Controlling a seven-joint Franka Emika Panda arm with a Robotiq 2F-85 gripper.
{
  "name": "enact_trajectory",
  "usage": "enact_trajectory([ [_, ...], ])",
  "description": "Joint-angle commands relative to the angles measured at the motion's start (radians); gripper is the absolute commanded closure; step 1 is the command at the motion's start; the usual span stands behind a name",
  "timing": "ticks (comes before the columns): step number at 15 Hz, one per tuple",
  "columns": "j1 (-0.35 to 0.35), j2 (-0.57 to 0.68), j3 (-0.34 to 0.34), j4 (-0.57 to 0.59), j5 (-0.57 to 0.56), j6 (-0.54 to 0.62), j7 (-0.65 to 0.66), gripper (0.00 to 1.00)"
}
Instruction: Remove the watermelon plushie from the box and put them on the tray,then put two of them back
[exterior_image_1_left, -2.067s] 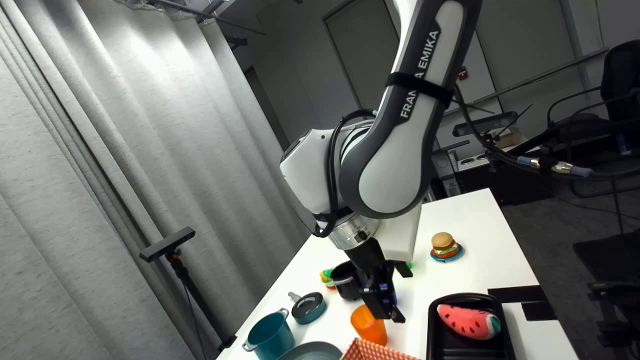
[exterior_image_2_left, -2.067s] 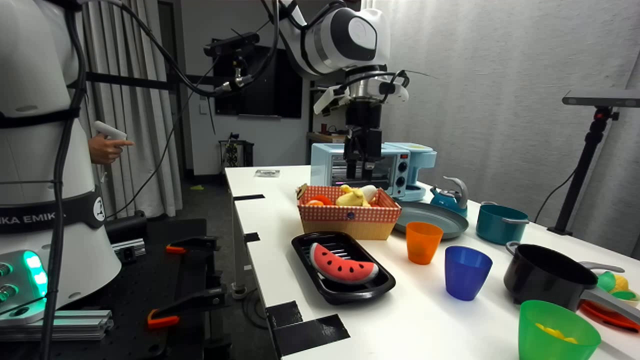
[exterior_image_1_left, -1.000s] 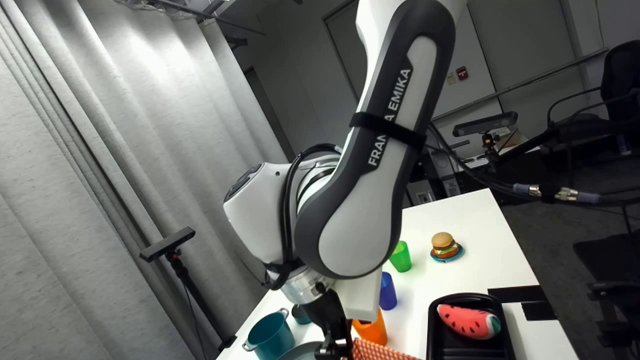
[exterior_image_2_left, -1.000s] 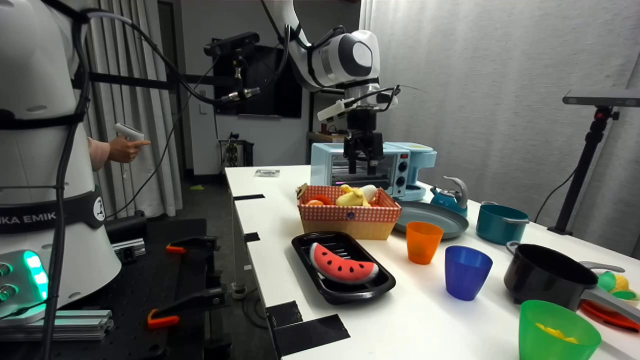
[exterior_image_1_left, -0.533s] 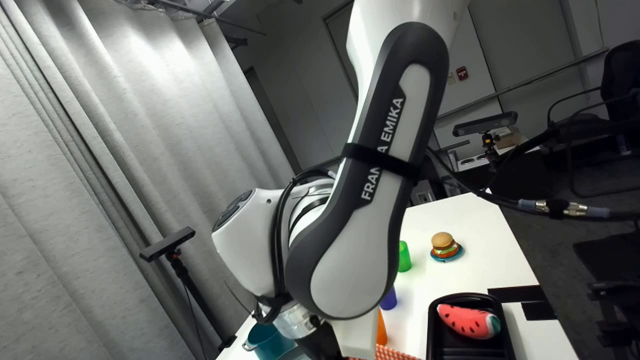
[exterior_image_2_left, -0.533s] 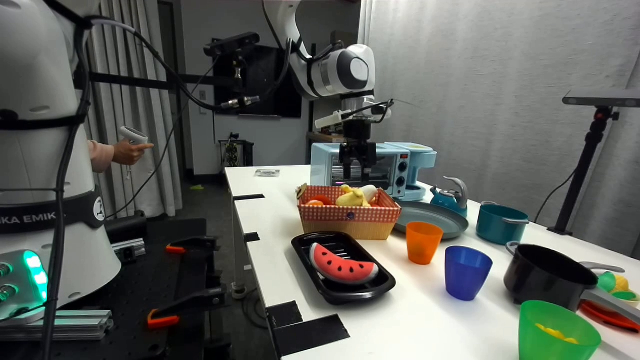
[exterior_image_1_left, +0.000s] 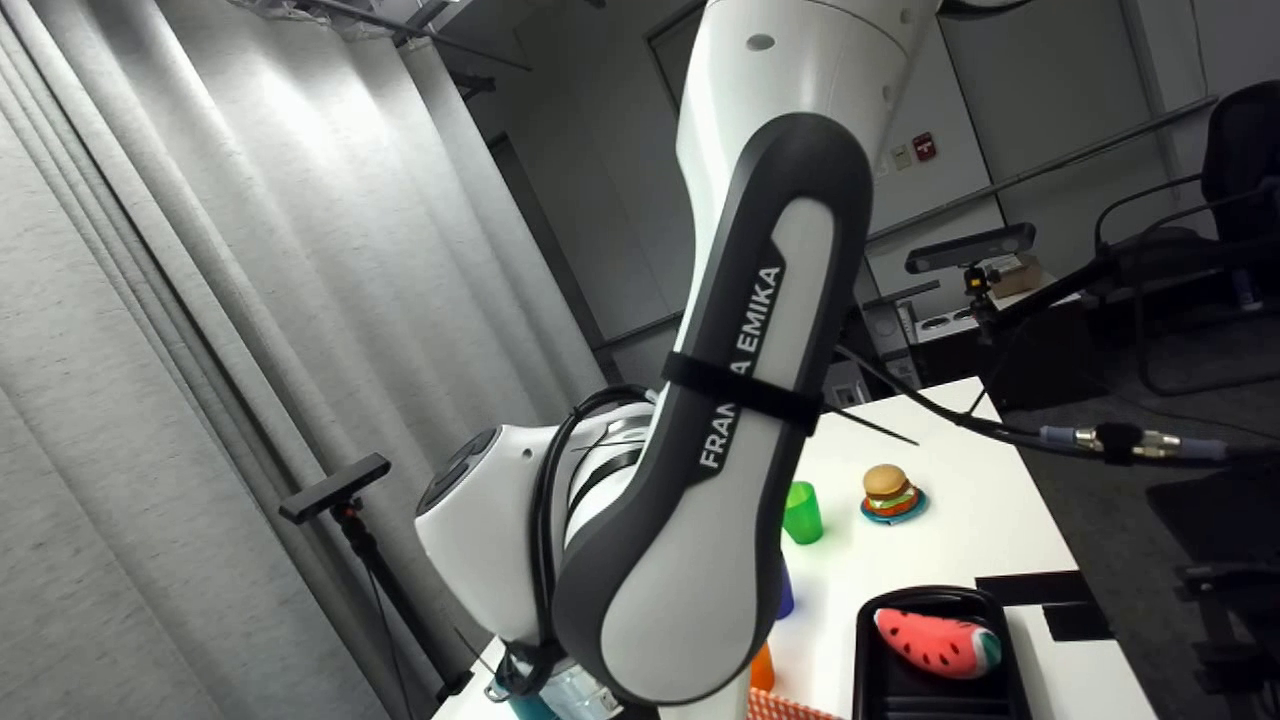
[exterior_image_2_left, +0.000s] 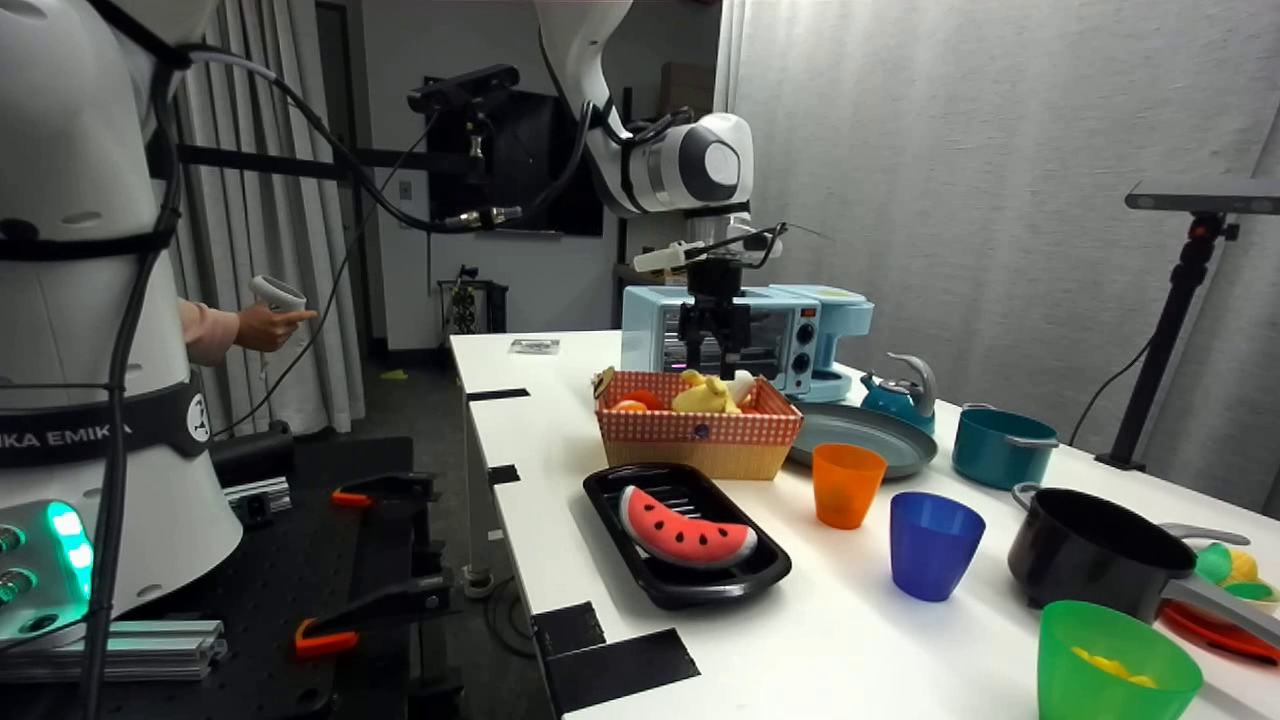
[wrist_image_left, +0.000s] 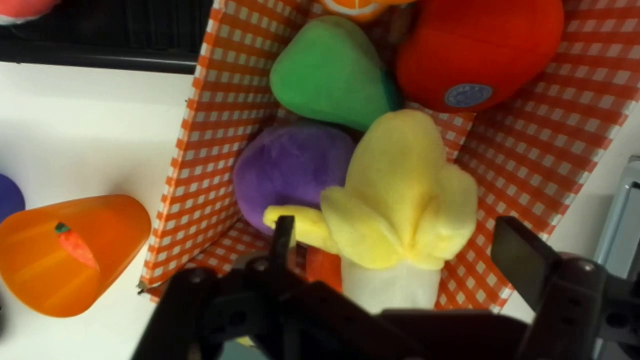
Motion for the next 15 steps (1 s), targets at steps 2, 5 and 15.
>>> enact_trajectory([
  [2, 0.007, 0.074, -0.009, 0.062, 0.034, 0.009, -0.025, 0.00],
  [5, 0.009, 0.097, -0.011, 0.070, 0.037, 0.004, -0.028, 0.00],
  [15, 0.017, 0.104, -0.028, 0.084, 0.021, -0.020, -0.025, 0.75],
])
